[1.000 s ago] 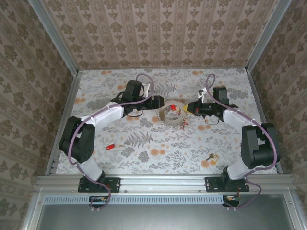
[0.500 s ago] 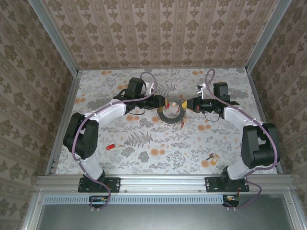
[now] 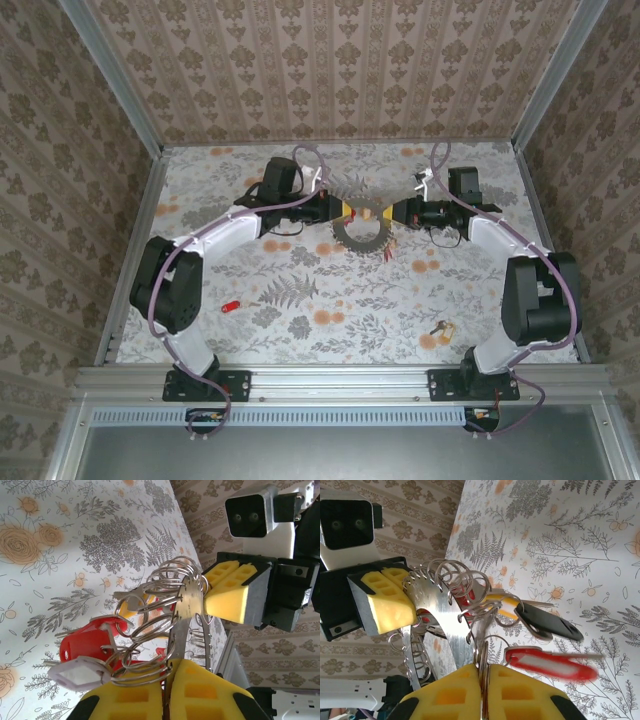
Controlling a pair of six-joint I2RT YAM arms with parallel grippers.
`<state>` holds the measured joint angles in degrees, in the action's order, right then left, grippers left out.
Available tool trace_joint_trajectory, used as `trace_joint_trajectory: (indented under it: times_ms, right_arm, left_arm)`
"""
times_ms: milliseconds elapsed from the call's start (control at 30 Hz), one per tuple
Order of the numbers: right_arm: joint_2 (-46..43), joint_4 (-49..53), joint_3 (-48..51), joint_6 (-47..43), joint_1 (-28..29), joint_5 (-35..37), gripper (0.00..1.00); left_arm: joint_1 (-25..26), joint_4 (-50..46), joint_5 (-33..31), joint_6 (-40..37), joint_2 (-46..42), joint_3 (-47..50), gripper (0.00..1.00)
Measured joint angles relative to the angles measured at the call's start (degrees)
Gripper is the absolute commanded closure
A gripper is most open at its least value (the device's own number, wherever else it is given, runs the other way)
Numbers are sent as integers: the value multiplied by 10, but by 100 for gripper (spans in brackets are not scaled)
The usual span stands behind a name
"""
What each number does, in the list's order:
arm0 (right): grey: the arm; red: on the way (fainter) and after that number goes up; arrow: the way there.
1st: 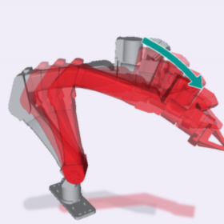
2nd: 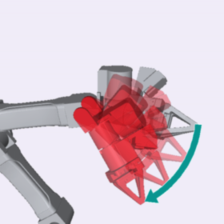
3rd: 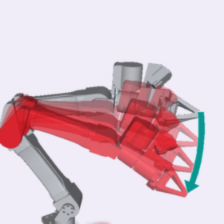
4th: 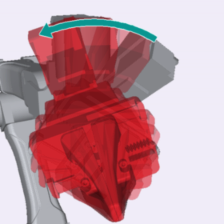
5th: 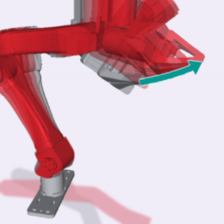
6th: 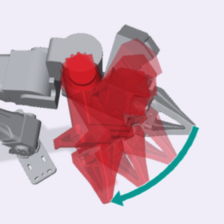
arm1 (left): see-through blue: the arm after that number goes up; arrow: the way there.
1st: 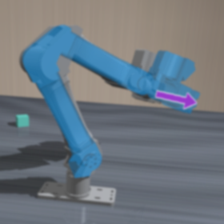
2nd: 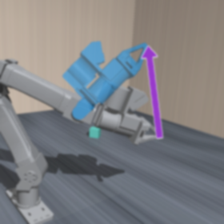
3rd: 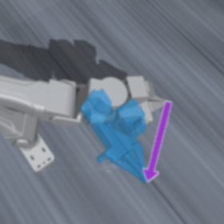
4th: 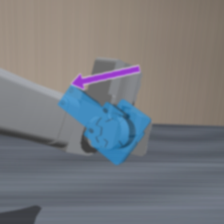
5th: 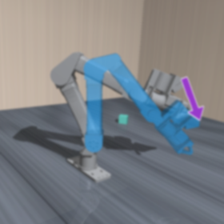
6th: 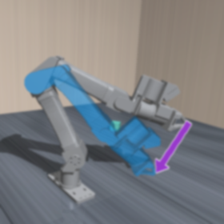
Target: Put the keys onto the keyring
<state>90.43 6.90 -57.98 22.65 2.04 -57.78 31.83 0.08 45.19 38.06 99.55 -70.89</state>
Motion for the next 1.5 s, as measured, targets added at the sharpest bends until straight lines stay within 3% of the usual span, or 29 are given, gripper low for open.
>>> trace_joint_trajectory:
  times_ms: [67, 333, 567, 733, 1100, 1233, 1500]
  right_arm:
    - [-19, 5, 0, -1, -3, 19, 77]
    - [-201, 12, 8, -2, -29, 131, 34]
    - [-356, -78, 120, 0, -30, 212, 39]
    - [-404, -112, 181, -43, -14, 232, 45]
    - [-523, -212, 304, -280, 160, 355, 65]
    - [-526, -236, 334, -356, 222, 413, 66]
    - [-518, -318, 353, -423, 264, 480, 72]
  left_arm:
    - [0, 1, 0, 2, -7, 0, 100]
    - [-11, 17, -13, 23, -52, 0, 100]
    - [-16, 90, -15, 35, -114, 18, 100]
    - [-16, 143, -19, 33, -146, 30, 100]
    - [-16, 201, -21, 26, -156, 49, 100]
    - [-16, 214, -28, 22, -164, 63, 100]
    - [-15, 214, -31, 13, -183, 71, 100]
